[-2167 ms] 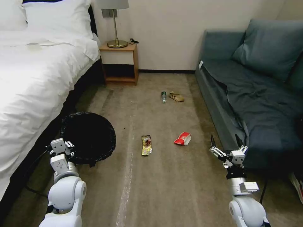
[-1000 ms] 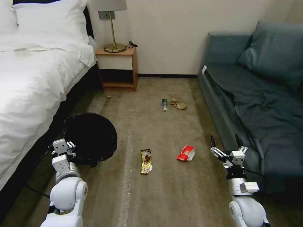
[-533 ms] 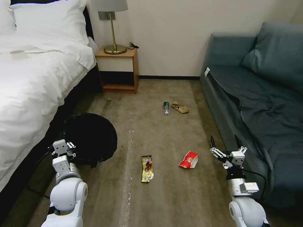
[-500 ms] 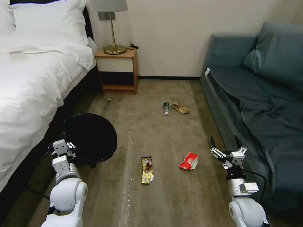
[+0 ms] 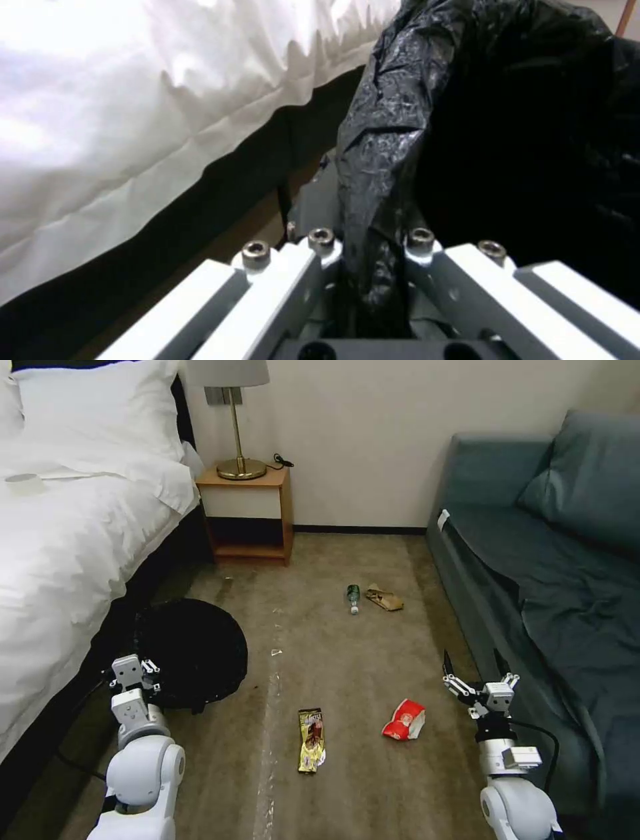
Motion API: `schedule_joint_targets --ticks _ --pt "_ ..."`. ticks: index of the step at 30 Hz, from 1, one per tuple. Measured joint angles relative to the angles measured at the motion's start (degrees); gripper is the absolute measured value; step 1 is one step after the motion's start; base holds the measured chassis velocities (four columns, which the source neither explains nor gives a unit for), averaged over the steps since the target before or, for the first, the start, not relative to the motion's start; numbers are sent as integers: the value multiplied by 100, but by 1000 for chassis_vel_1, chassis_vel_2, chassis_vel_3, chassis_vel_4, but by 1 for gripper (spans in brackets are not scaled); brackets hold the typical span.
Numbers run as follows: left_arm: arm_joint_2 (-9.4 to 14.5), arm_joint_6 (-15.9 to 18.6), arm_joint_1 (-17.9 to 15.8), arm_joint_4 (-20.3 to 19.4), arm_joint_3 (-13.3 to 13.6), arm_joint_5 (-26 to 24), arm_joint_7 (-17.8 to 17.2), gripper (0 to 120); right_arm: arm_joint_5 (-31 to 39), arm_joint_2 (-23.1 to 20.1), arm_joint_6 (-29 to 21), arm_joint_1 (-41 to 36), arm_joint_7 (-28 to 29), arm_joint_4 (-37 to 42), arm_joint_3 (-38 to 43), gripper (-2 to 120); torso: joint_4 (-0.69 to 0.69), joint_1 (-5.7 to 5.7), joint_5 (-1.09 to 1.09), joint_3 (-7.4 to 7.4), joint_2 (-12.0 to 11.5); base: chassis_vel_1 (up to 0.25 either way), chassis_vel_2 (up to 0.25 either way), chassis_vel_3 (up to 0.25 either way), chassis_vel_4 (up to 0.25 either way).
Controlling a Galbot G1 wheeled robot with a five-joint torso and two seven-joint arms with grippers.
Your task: Pick up the trash bin, then pick up the garbage on the floor and place it into the trash bin.
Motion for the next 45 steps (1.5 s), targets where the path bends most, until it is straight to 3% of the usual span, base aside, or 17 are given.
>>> schedule_joint_targets --ticks 6,9,11,15,17,26,38,40,45 --pt "-38 19 -189 145 64 112 82 3 -156 -70 -214 91 248 -333 -165 100 3 0 0 -1 0 0 0 0 0" --pt "-30 118 -453 255 300 91 109 3 -229 -99 -409 134 417 -700 -202 100 -1 0 0 -1 0 0 0 0 0" --pt "-10 199 -524 256 472 62 133 3 -82 -105 -729 213 533 -972 -293 100 -3 0 1 0 0 0 0 0 0" --pt "-24 223 -520 220 549 57 129 3 250 -143 -1126 350 744 -1153 -481 100 0 0 2 -1 0 0 0 0 0" --pt "-55 224 -494 209 626 61 121 3 736 -218 -1495 513 864 -1324 -681 100 1 0 0 0 0 0 0 0 0" --pt "-164 223 -467 249 690 120 98 3 1775 -263 -2126 1041 941 -1863 -1096 100 0 0 1 0 0 0 0 0 0" --pt "-187 201 -292 138 587 136 73 3 2140 -245 -2559 1451 1040 -2238 -1421 100 1 0 0 0 0 0 0 0 0" --pt "-173 190 -259 117 547 136 75 3 2334 -302 -2971 1569 1196 -2295 -1606 100 0 0 0 0 0 0 0 0 0" --pt "-161 175 -175 72 531 136 80 3 2583 -359 -3421 1703 1336 -2350 -1721 100 0 0 0 0 0 0 0 0 0"
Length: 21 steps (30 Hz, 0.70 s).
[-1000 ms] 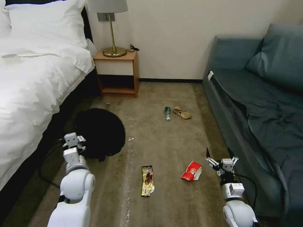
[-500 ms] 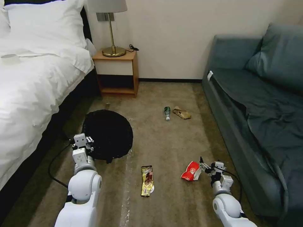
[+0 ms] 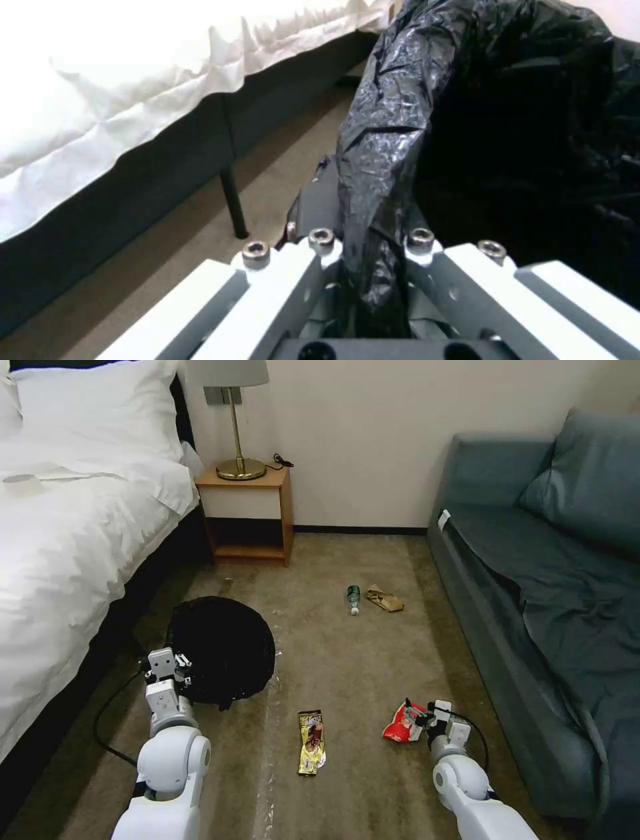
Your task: Pick up the trash bin, then pick up the garbage on the floor and place it into the trash bin.
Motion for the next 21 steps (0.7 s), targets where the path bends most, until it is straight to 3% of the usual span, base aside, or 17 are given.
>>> schedule_joint_targets --ticks 4,12,21 --pt "-2 -38 92 -28 -18 29 7 3 521 -25 -696 167 191 -21 -27 100 0 0 0 0 0 0 0 0 0" --pt "-35 -52 201 -118 -28 78 7 3 639 71 -1390 483 280 -413 -38 100 0 0 -1 0 0 0 0 0 0" --pt "-83 -65 305 -178 -47 145 0 3 392 286 -1318 805 50 -1206 12 100 0 0 0 0 0 0 0 0 0"
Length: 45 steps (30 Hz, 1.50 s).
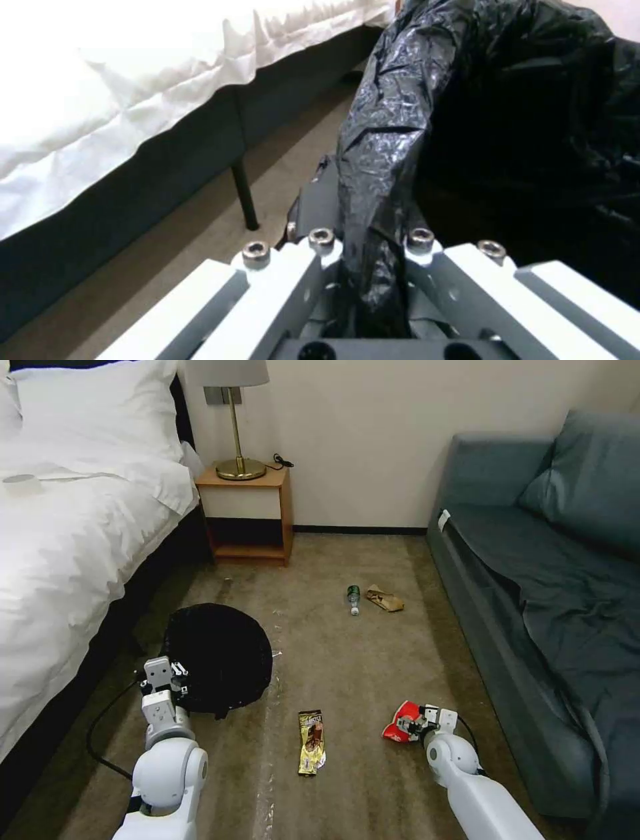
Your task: Pick up the trash bin, then pick up the garbage on the floor and place it into the trash bin.
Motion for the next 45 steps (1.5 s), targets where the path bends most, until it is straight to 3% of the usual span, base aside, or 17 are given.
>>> schedule_joint_targets --ticks 7,17,29,36,41,45 --pt "1 -5 32 -28 -15 5 -1 3 -170 16 231 22 -74 -89 26 84 0 0 0 0 0 0 0 0 0" --pt "-2 -28 66 -42 26 40 0 3 -421 20 434 -95 -132 35 86 42 -1 0 0 0 0 0 0 0 0" --pt "-22 -38 61 -49 25 14 -9 3 -565 16 500 -197 -151 192 115 1 0 0 0 0 0 0 0 0 0" --pt "-50 -41 48 -59 33 -3 -12 3 -665 -16 631 -277 -176 547 72 0 -1 0 0 0 0 0 0 0 0" --pt "-56 -71 23 34 51 -27 -5 3 -990 -151 1134 -330 -35 1742 -250 0 0 0 -1 0 0 0 0 0 0" --pt "-55 -70 -10 51 62 -68 -10 3 -1067 -171 1331 -297 136 2171 -482 0 -1 0 -1 0 0 0 0 0 0"
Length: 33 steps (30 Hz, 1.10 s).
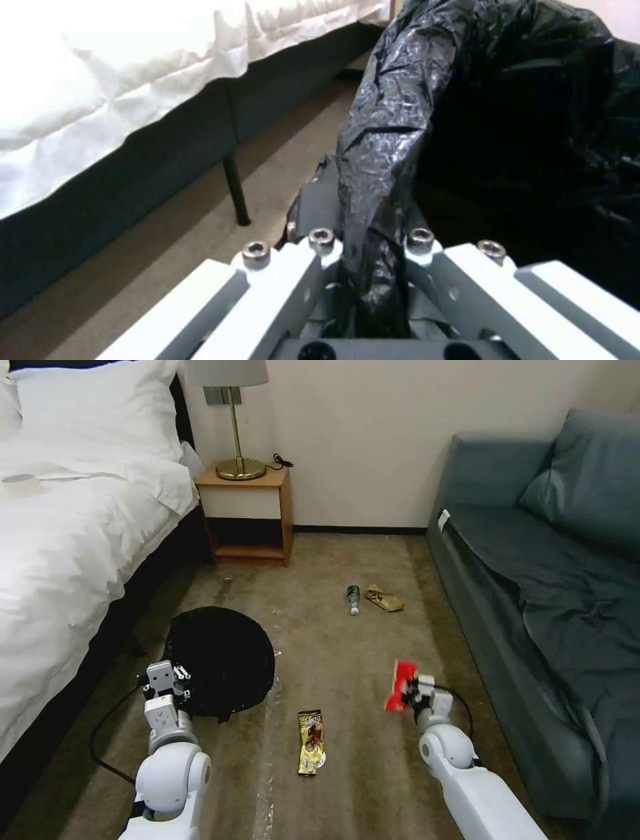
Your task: Pick up the trash bin, then pick up the garbage on the floor and place it into the trash bin.
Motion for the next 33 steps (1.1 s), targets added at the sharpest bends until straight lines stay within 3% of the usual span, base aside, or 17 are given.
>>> schedule_joint_targets --ticks 3,5,14,33 --pt "-5 21 -46 12 24 -46 -1 3 -105 8 274 92 149 301 -281 0 1 0 0 0 0 0 0 0 0" --pt "0 67 -91 30 37 -105 -9 3 -324 55 760 464 525 695 -1091 0 2 0 1 0 0 0 0 0 0" --pt "13 71 -77 34 -8 -126 -12 3 -510 211 1187 1231 670 974 -2600 0 2 0 1 0 0 0 0 0 0" --pt "-115 180 -265 39 136 -300 -125 3 -550 513 1566 1806 644 509 -3537 0 1 0 2 0 0 0 0 0 0"
